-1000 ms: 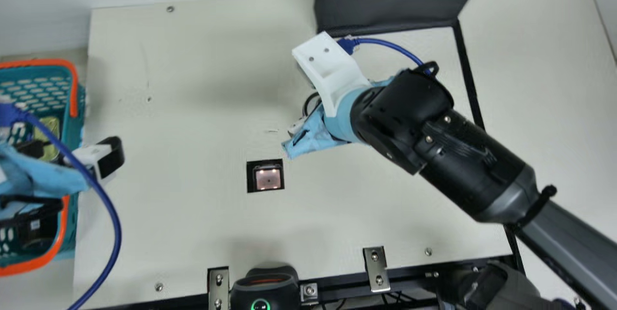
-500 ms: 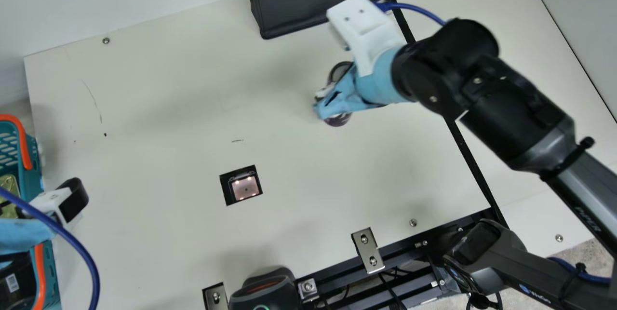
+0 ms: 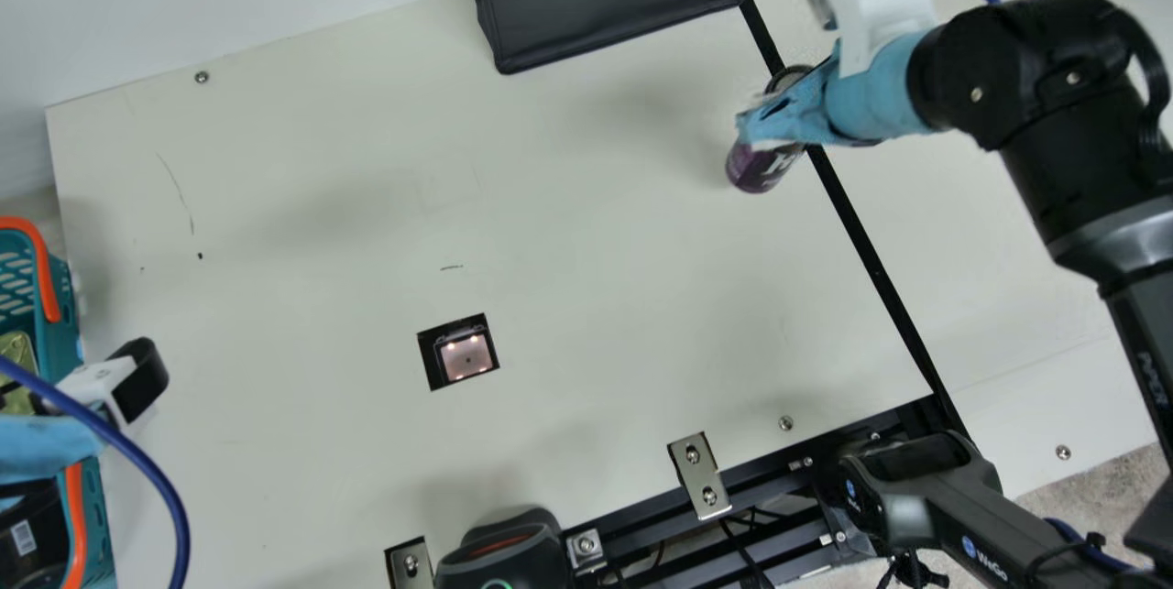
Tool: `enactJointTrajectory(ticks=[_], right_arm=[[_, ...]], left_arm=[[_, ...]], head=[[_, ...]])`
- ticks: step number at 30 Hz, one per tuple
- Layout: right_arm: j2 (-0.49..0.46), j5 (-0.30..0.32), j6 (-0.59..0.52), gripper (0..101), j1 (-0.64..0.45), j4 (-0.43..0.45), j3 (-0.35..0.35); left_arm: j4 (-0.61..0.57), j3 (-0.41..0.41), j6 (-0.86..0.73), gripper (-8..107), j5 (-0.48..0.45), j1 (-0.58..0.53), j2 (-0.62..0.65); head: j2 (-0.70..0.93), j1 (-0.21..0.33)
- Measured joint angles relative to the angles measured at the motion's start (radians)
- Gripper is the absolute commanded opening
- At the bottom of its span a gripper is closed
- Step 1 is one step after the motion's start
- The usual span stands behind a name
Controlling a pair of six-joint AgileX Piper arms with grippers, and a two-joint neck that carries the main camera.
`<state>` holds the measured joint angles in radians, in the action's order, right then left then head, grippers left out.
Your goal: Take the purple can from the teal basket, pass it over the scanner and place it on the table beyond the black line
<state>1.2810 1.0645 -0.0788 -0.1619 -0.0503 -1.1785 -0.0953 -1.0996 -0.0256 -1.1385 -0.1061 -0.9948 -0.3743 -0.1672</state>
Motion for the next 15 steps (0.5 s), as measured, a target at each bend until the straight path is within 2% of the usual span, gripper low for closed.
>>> enactJointTrajectory(ticks=[7,15], right_arm=[[0.09,-0.016,-0.085,0,-0.138,-0.016,-0.084],[0.224,-0.022,-0.109,0,-0.217,-0.006,-0.216]], left_arm=[[0.0,0.0,0.0,90,0.0,0.0,0.0],[0.0,0.0,0.0,90,0.0,0.0,0.0]], head=[[0.0,0.0],[0.0,0.0]])
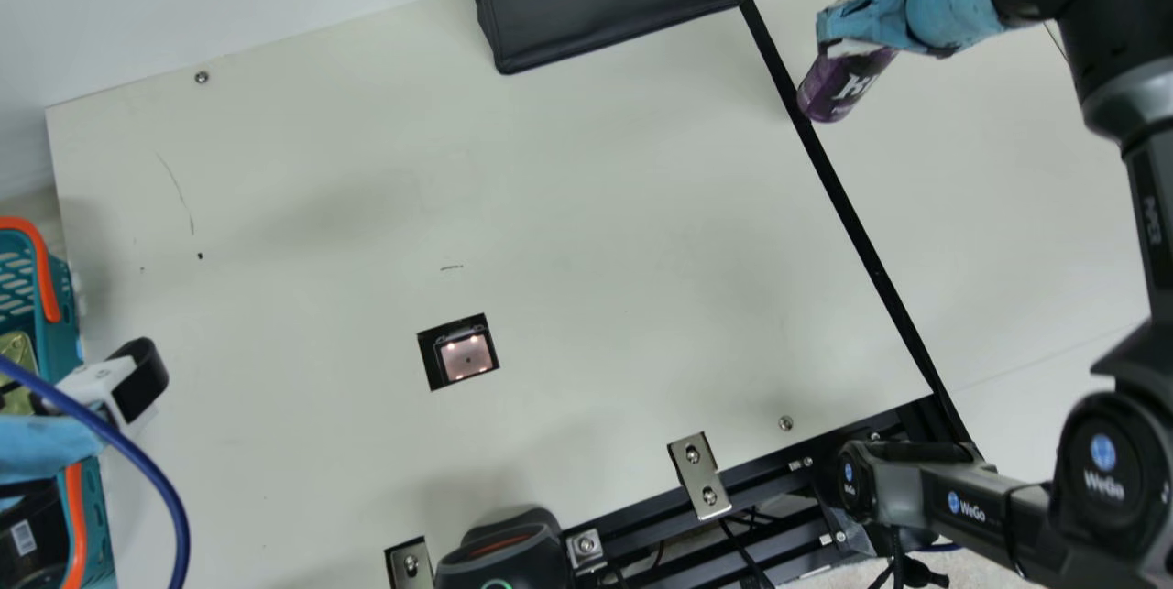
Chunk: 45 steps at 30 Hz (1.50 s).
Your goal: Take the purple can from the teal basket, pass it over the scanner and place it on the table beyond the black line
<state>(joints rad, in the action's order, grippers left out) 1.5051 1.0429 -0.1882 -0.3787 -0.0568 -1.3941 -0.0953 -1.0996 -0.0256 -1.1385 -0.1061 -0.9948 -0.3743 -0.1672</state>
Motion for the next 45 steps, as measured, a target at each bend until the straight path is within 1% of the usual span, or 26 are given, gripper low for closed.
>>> enactJointTrajectory(ticks=[6,13,21,24,31,40,45], right_arm=[[0.115,0.006,-0.002,0,-0.06,0.025,-0.123],[0.247,0.03,-0.003,0,-0.118,0.044,-0.275],[0.393,0.067,-0.005,0,-0.168,0.046,-0.447],[0.437,0.074,-0.005,0,-0.18,0.046,-0.501],[0.526,0.089,-0.005,0,-0.207,0.05,-0.607],[0.595,0.114,-0.014,0,-0.227,0.031,-0.696],[0.614,0.116,-0.019,17,-0.236,0.021,-0.721]], left_arm=[[0.0,0.0,0.0,90,0.0,0.0,0.0],[0.0,0.0,0.0,90,0.0,0.0,0.0],[0.0,0.0,0.0,90,0.0,0.0,0.0],[0.0,0.0,0.0,90,0.0,0.0,0.0],[0.0,0.0,0.0,90,0.0,0.0,0.0],[0.0,0.0,0.0,90,0.0,0.0,0.0],[0.0,0.0,0.0,90,0.0,0.0,0.0]], head=[[0.0,0.0],[0.0,0.0],[0.0,0.0],[0.0,0.0],[0.0,0.0],[0.0,0.0],[0.0,0.0]])
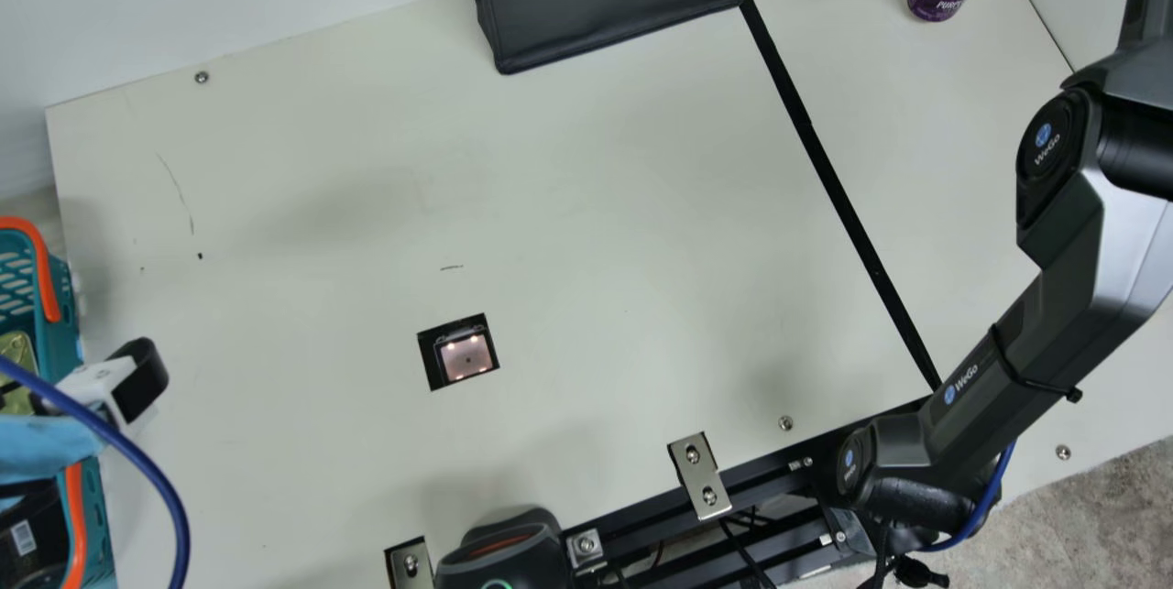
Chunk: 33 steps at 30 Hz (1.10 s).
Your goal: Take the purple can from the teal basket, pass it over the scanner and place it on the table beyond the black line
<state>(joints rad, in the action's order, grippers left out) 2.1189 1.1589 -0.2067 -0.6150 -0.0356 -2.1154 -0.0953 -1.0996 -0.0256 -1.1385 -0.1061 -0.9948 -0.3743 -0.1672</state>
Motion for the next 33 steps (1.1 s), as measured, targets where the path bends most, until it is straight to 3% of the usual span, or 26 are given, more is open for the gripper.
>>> enactJointTrajectory(ticks=[6,14,28,33], right_arm=[[0.014,0.005,-0.006,37,-0.006,-0.005,-0.013],[0.02,0.0,-0.009,47,-0.007,-0.009,-0.009],[0.006,-0.023,0.001,93,-0.007,-0.009,0.039],[-0.01,-0.036,0.006,95,-0.003,-0.005,0.065]], left_arm=[[0.0,0.0,0.0,90,0.0,0.0,0.0],[0.0,0.0,0.0,90,0.0,0.0,0.0],[0.0,0.0,0.0,90,0.0,0.0,0.0],[0.0,0.0,0.0,90,0.0,0.0,0.0]], head=[[0.0,0.0],[0.0,0.0],[0.0,0.0],[0.0,0.0]])
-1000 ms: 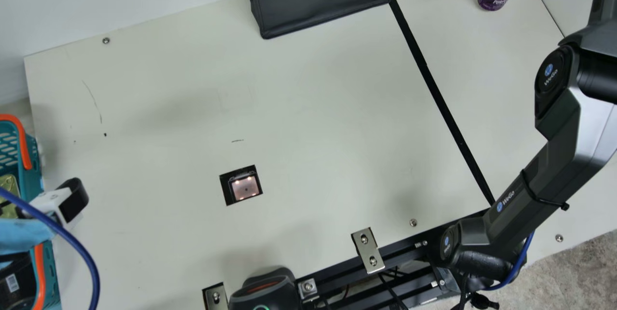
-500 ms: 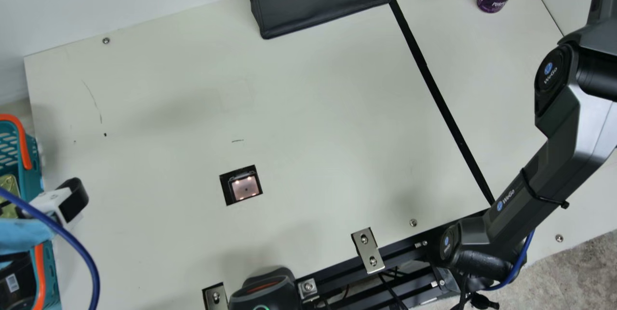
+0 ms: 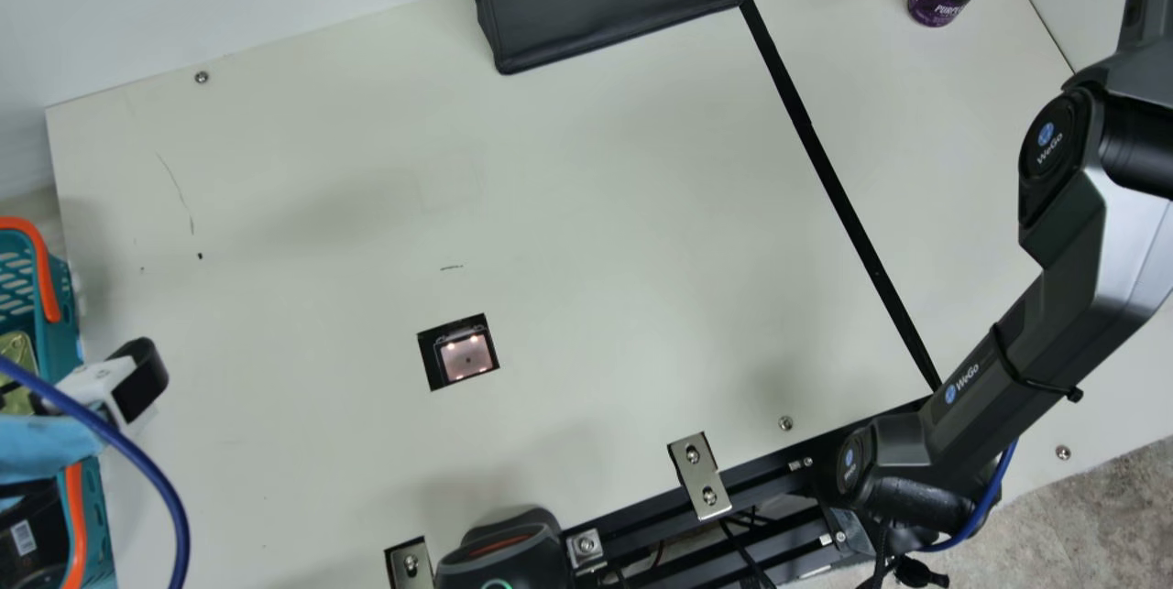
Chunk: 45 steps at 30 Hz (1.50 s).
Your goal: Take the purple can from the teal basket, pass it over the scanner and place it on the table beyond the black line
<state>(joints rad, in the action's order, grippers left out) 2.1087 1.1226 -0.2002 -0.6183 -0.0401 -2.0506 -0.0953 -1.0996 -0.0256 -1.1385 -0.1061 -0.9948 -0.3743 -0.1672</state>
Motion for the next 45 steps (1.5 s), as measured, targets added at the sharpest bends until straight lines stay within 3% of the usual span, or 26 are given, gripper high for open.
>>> enactJointTrajectory(ticks=[10,16,25,37,40,45], right_arm=[[-0.049,-0.027,0.013,95,0.004,0.004,0.076],[-0.101,-0.062,0.017,95,0.007,0.011,0.168],[-0.224,-0.148,0.01,95,0.029,0.04,0.366],[-0.46,-0.248,0.052,95,0.085,0.098,0.671],[-0.493,-0.245,0.054,95,0.093,0.097,0.707],[-0.571,-0.218,0.072,95,0.15,0.086,0.703]], left_arm=[[0.0,0.0,0.0,90,0.0,0.0,0.0],[0.0,0.0,0.0,90,0.0,0.0,0.0],[0.0,0.0,0.0,90,0.0,0.0,0.0],[0.0,0.0,0.0,90,0.0,0.0,0.0],[0.007,-0.005,0.002,90,-0.008,0.004,0.005],[0.031,-0.046,0.011,90,-0.034,0.035,0.092]], head=[[0.0,0.0],[0.0,0.0],[0.0,0.0],[0.0,0.0],[0.002,0.0],[0.094,0.0]])
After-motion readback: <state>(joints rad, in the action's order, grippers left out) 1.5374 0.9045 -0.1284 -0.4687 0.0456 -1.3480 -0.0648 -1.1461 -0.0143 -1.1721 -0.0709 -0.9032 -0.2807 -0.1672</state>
